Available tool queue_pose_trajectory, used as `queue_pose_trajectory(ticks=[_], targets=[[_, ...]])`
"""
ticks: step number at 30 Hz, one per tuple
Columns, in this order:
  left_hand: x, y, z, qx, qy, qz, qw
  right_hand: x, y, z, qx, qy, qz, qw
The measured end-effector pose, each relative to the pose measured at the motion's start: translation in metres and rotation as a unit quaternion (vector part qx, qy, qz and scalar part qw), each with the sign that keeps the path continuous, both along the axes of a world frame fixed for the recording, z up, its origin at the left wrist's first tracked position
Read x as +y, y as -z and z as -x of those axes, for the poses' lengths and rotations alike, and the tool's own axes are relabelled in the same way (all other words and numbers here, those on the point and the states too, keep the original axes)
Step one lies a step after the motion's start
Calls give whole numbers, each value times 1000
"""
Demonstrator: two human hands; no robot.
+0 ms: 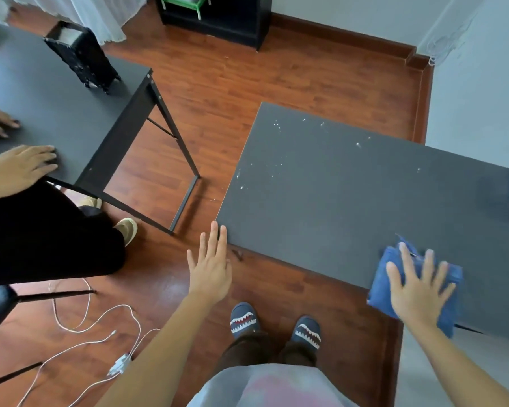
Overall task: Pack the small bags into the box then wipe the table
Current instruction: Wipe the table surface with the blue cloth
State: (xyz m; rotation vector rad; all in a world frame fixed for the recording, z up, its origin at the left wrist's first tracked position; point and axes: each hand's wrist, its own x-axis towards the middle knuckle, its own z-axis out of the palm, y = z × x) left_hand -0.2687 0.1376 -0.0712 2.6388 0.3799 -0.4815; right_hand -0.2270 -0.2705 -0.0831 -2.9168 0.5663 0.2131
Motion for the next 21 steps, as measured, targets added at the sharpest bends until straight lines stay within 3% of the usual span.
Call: queue_pose_trajectory(ticks=[3,5,7,9,11,13,15,17,19,21], targets=[[0,0,0,1,-1,1,1000,-24,-5,-16,5,224,-42,974],[-1,0,-1,2,-5,7,1000,14,-5,-36,-9,282,-50,958],[-1,1,-2,1,-8,8,1000,80,-2,-45,-56,160,-48,984],[-3,1,-3,4,-19,12,1000,151,2,-40,-78,-109,-13,991],[-6,1,-4,8,-30,9,999,195,6,-31,-62,-385,6,921],[-10,3,-6,7,-38,-10,999,199,4,-39,-50,-492,-7,869],[-16,4,-10,9,-53,-19,998,184,2,-53,-39,-471,-60,879],[-25,6,-19,8,-72,-24,997,165,0,-68,-58,-363,-109,924],[-31,7,-33,5,-98,-29,995,151,-4,-83,-87,-223,-116,964],[-34,9,-51,-1,-128,-37,991,147,-4,-84,-97,-205,-84,970]])
